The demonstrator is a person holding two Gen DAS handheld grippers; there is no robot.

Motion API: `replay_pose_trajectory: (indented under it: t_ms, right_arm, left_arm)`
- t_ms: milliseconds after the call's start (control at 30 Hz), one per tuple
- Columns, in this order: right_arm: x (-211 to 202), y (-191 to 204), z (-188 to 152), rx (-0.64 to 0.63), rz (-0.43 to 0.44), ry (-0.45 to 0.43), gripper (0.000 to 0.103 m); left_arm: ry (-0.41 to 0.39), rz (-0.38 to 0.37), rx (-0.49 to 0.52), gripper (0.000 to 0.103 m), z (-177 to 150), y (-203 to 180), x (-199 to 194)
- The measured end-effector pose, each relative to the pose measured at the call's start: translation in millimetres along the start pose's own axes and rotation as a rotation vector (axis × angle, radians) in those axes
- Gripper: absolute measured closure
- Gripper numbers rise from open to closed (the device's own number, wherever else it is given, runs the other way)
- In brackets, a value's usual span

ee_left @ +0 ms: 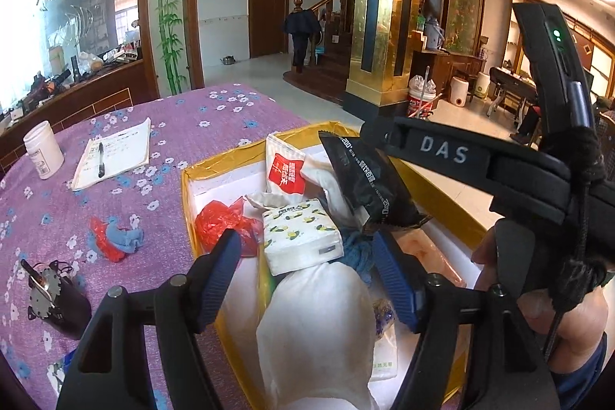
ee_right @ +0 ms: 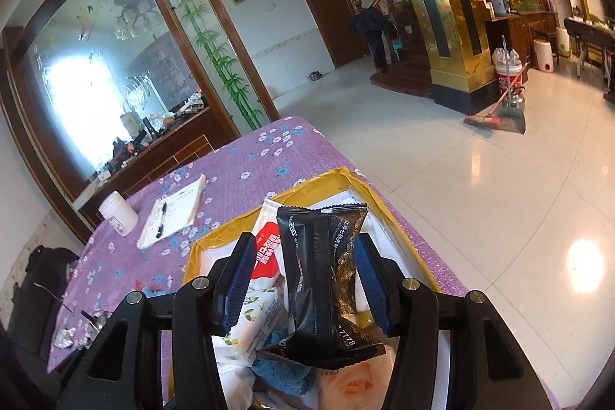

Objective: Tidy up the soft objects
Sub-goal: 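Lower the tissue pack and snack bag into the box, open both tools, then withdraw both tools and move the left tool toward the blue tissue pack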

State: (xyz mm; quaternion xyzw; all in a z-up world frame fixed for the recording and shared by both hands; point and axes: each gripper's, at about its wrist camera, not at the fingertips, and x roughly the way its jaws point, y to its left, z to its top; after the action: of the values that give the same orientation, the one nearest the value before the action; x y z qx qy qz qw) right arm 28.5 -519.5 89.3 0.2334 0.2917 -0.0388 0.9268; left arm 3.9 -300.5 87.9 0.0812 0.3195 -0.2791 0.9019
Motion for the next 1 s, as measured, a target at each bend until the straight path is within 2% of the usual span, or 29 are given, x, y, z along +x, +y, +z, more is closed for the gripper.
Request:
replay_pose_trajectory:
  t_ms: [100,167,367,700,1000]
  right_arm:
    - [1,3,-2,-0.021,-0.025,0.003,0.041]
    - [0,7,-3,-0.039,-0.051,-0.011,0.030]
    - [-11,22,-7,-0.110,-0.123,-0.088,0.014]
    - [-32,59,-26,-0.246,-0.274,-0.164,0.010]
    - [-55,107,-51,-0.357,-0.266,-0.204,0.007]
  left_arm:
    - [0.004,0.020,0.010,0.033,0,1,-5]
    - [-0.010,0.042,0.019,0.032,-1,3,-13]
    - [-0.062,0.099,0.006,0.025,-9,20,-46]
    - [-0.075,0.154,-0.018,0.025,-37,49,-81]
    - [-0.100,0.193,-0.091,0.025,-51,88,-107]
